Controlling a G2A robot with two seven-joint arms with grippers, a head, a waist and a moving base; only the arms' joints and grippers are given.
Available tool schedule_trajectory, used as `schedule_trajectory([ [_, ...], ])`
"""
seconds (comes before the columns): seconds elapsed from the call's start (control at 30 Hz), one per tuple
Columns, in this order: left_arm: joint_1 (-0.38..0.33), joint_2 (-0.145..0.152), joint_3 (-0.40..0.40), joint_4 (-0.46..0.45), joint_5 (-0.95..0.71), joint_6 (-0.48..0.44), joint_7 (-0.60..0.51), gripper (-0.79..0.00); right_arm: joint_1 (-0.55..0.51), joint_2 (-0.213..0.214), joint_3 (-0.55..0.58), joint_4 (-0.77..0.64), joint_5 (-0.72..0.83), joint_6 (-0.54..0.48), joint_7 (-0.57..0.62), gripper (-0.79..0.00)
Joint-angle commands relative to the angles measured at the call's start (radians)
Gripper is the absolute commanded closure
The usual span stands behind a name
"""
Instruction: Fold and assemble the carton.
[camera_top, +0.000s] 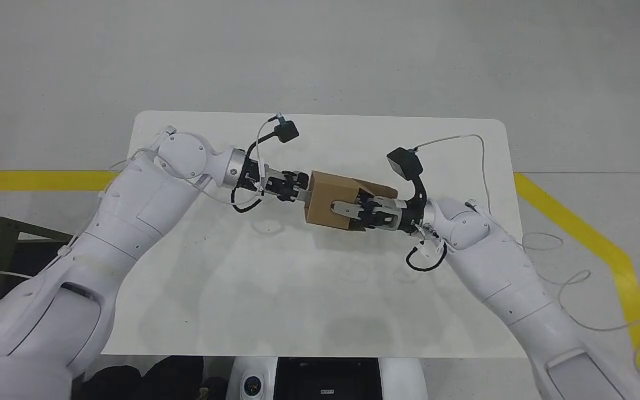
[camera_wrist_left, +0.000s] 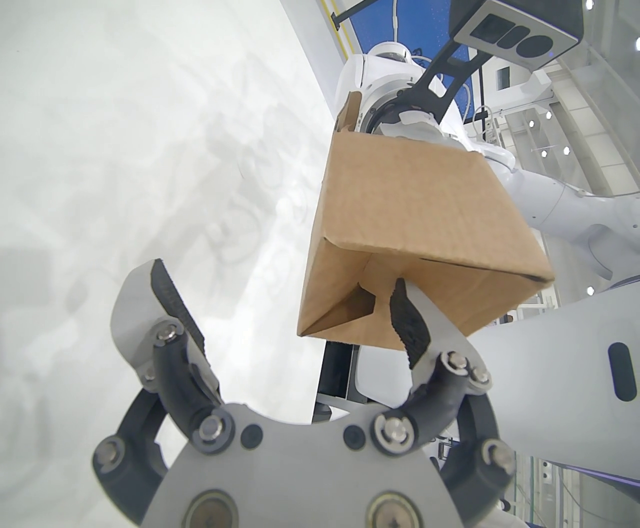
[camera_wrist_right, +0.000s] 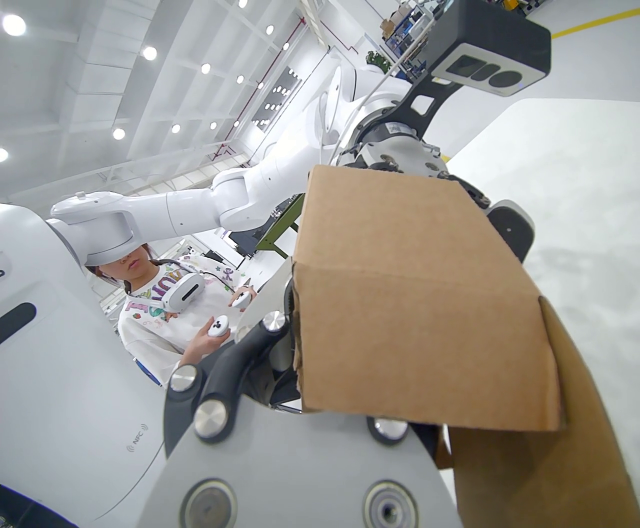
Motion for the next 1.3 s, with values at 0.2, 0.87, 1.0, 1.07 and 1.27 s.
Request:
schedule_trajectory([
  [0.2, -0.002, -0.002, 0.008, 0.016, -0.014, -0.004, 0.004, -0.785, 0.003, -0.003, -0.002, 0.014, 0.007, 0.000, 0.000, 0.000],
  [0.87, 0.002, 0.009, 0.038, 0.022, -0.026, -0.043, 0.043, -0.785, 0.010, -0.007, -0.011, 0.026, 0.024, -0.005, -0.005, 0.000],
  [1.0, -0.004, 0.007, 0.046, 0.031, -0.031, -0.044, 0.044, -0.785, 0.010, -0.006, -0.011, 0.030, 0.022, -0.005, -0.005, 0.000],
  [1.07, -0.008, 0.009, 0.045, 0.045, -0.032, -0.047, 0.047, -0.785, 0.011, -0.005, -0.009, 0.041, 0.012, 0.000, 0.000, 0.000],
  [1.27, -0.018, 0.029, 0.020, 0.082, 0.004, -0.061, 0.061, -0.785, 0.020, -0.008, -0.016, 0.072, -0.020, 0.067, 0.015, 0.000],
])
